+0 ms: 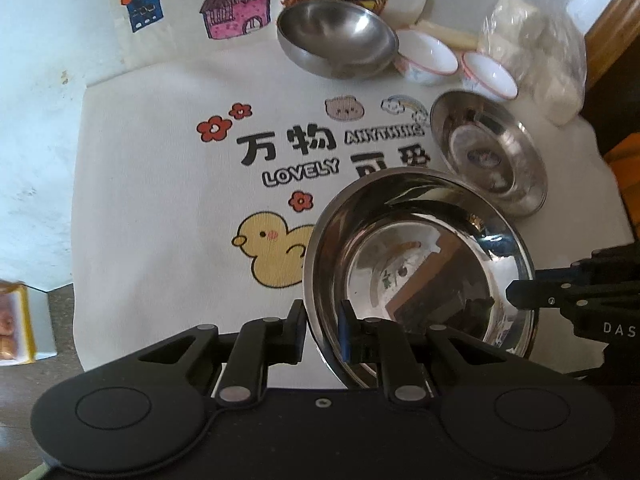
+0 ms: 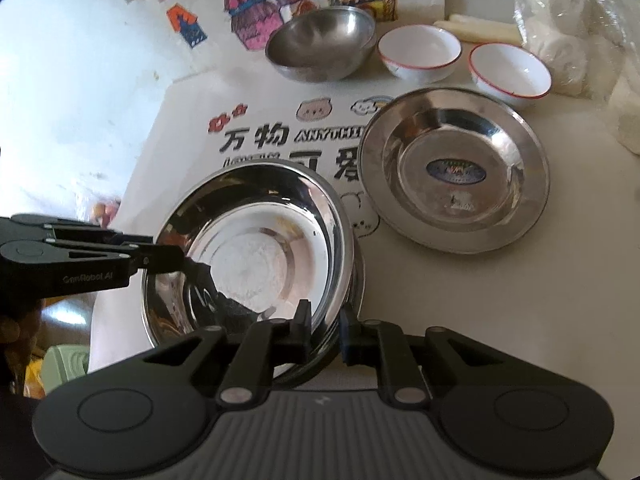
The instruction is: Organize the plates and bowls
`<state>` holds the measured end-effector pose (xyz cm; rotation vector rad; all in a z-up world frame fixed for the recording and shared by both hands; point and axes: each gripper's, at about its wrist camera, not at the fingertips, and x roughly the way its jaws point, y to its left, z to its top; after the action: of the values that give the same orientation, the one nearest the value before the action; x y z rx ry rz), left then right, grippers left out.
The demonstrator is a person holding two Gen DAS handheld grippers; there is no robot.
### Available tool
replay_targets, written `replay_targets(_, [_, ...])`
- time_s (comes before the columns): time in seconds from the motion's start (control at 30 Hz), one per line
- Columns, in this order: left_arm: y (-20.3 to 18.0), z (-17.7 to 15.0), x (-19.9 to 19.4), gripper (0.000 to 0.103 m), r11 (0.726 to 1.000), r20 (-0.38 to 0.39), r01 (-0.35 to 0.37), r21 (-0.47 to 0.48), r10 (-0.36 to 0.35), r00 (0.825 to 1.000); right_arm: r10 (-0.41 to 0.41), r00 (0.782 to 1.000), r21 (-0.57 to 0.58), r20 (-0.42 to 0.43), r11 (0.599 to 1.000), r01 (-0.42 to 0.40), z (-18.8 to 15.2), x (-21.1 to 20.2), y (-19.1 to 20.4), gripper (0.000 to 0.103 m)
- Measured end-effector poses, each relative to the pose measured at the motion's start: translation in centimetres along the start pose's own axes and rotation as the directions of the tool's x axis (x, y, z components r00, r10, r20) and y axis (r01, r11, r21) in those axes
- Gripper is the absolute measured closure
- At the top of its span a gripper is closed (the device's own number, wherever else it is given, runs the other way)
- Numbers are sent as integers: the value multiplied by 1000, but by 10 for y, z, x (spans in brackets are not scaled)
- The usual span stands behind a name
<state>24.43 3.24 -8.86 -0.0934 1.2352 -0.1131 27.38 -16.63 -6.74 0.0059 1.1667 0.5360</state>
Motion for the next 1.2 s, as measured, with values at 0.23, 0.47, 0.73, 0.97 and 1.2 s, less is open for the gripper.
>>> replay_targets(0.23, [-4,2,7,84,999,-36,-34,14,34,999,-12,999,-41,-41,999,11,-1,8,4,85])
replay_targets(0.47, [-8,5,14,83,998,-61,-58,15,59,996,-9,999,-60,-54,998,6,3,9,1,84])
replay_targets(0.73, [-5,7,16,83,997,-79,-76,-31,74,994,10,998,-84,-56,996,-15,5,6,1,80])
replay_targets(0.97, [-2,8,9,76,990,-69,-94,-108,87,994,49,997,-73,-54,996,-53,6,5,-4,74])
replay_targets(1.2, [-9,24,-5,22,979,9,-101,-175,104,994,63,998,-46,2,997,-63,7,-11,-21,49])
